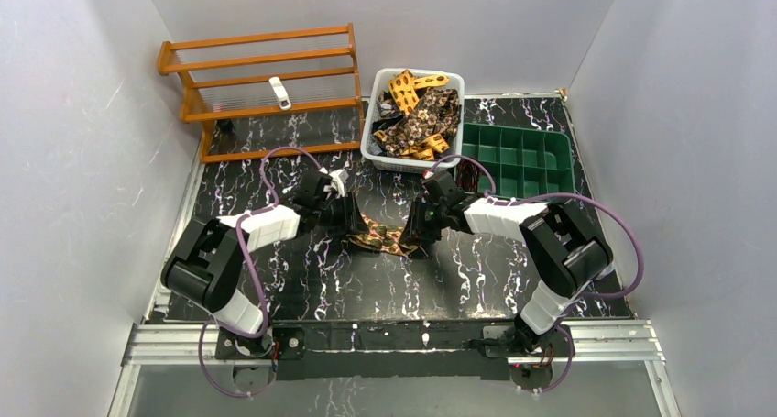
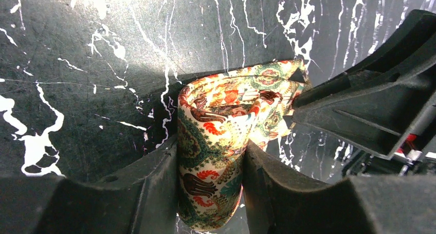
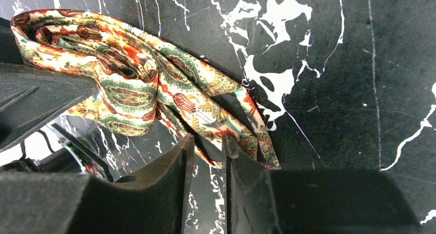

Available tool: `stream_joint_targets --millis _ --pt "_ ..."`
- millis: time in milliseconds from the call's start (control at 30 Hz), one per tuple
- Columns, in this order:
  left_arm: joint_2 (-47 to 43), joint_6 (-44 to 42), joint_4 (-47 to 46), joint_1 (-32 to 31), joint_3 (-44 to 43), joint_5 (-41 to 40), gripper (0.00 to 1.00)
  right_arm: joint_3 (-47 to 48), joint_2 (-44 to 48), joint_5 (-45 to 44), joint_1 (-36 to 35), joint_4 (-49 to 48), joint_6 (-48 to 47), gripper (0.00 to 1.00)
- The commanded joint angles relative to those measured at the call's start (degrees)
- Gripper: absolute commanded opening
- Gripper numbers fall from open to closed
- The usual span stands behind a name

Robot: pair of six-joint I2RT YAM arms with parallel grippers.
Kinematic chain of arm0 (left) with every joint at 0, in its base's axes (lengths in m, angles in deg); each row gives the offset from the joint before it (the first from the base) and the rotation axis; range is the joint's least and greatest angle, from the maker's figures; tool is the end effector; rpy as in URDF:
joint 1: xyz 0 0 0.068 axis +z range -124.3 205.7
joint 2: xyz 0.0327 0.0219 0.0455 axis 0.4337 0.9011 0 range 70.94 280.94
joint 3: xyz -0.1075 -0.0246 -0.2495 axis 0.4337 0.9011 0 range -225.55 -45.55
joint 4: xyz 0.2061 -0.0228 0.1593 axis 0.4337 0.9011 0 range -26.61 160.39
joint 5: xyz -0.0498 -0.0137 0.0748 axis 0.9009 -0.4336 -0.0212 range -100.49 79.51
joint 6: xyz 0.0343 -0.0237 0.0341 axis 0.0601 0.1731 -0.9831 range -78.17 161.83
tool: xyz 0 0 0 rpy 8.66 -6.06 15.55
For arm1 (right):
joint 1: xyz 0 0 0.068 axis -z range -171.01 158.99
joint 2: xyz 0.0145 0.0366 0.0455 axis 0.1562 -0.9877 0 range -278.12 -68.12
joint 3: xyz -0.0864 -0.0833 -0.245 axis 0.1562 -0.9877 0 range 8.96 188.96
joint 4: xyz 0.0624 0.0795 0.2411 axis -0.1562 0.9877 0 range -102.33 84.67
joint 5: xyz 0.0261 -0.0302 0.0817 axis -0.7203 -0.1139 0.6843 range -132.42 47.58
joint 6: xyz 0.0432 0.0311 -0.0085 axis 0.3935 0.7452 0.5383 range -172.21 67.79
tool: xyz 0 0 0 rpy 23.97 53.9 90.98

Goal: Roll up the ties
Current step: Roll the tie at the center of the board.

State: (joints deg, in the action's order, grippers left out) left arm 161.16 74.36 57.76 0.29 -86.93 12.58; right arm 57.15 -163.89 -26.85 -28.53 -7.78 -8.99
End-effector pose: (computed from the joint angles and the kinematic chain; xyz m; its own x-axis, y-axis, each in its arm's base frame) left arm 0.2697 -0.1435 0.1595 -0.8724 -0.1334 -0.4702 0.2177 0.7553 -0.6181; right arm 0.2501 0.2040 0.1504 -0.9475 0.1042 -0.3022 -0.0939 0.8129 0.5747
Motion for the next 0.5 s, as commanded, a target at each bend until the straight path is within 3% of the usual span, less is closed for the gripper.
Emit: stream_joint_targets --millis 0,467 --pt "-2.2 -3.5 8.0 -2.9 -3.3 -9.4 0.40 -2.1 -0.1 1.5 -0.2 2.1 0.2 0.35" --pt "-4.8 -9.2 20.3 -13.1 -11.6 -30.3 0.37 -5.5 2.1 10.5 -0.2 -8.4 5.2 0.37"
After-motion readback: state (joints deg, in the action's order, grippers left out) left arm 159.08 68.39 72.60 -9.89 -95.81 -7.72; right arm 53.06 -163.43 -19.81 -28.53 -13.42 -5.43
